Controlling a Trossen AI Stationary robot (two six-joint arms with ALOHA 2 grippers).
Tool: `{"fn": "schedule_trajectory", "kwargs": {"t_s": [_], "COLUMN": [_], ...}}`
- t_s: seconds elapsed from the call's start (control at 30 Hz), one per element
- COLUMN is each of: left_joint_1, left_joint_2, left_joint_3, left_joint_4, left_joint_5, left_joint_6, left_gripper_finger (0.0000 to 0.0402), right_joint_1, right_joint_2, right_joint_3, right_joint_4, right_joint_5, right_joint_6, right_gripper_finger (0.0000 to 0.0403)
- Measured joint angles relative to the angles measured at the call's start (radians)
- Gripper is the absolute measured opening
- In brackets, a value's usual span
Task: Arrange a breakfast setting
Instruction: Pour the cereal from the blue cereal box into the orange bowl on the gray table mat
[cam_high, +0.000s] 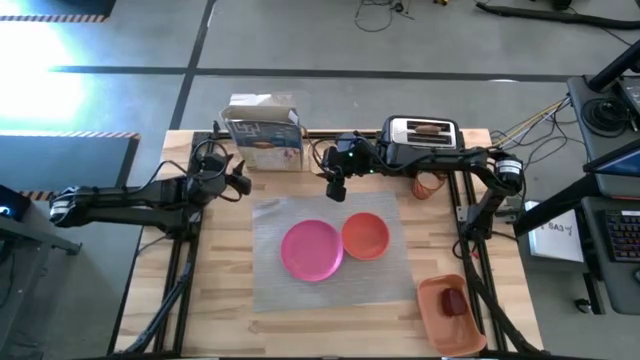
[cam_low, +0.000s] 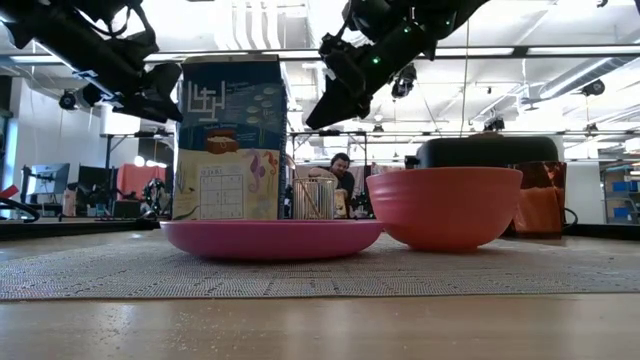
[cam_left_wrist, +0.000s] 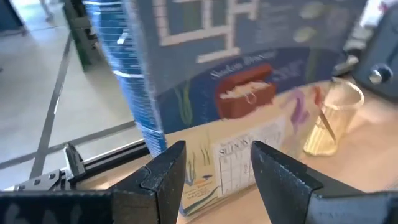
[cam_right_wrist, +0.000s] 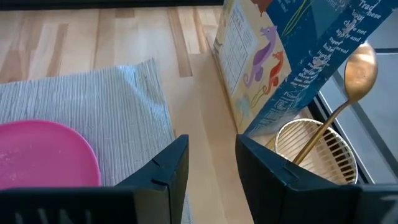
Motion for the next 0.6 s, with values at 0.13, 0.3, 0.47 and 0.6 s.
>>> {"fn": "schedule_trajectory", "kwargs": {"t_s": [0.13,0.3,0.47,0.6], "left_joint_1": [0.000,0.000,0.002,0.002], "left_joint_2": [-0.001,0.002,0.001,-0.001], "left_joint_3": [0.000,0.000,0.000,0.000], "left_joint_4": [0.000,0.000,0.002,0.008], "left_joint_5": [-0.048,-0.060,0.004,0.111], "left_joint_6": [-0.074,-0.134,-0.233,-0.240], "left_gripper_finger": [0.0166,0.0166,0.0166,0.0166], "right_joint_1": [0.000,-0.004,-0.013,-0.018], "right_joint_2": [0.000,0.000,0.000,0.000], "right_joint_3": [0.000,0.000,0.000,0.000], "right_joint_4": [0.000,0.000,-0.001,-0.001], "right_joint_5": [0.000,0.000,-0.001,-0.001], "right_joint_6": [-0.010,-0.026,-0.026,-0.026], "right_gripper_finger": [0.0123,0.0123,0.0123,0.0123]}}
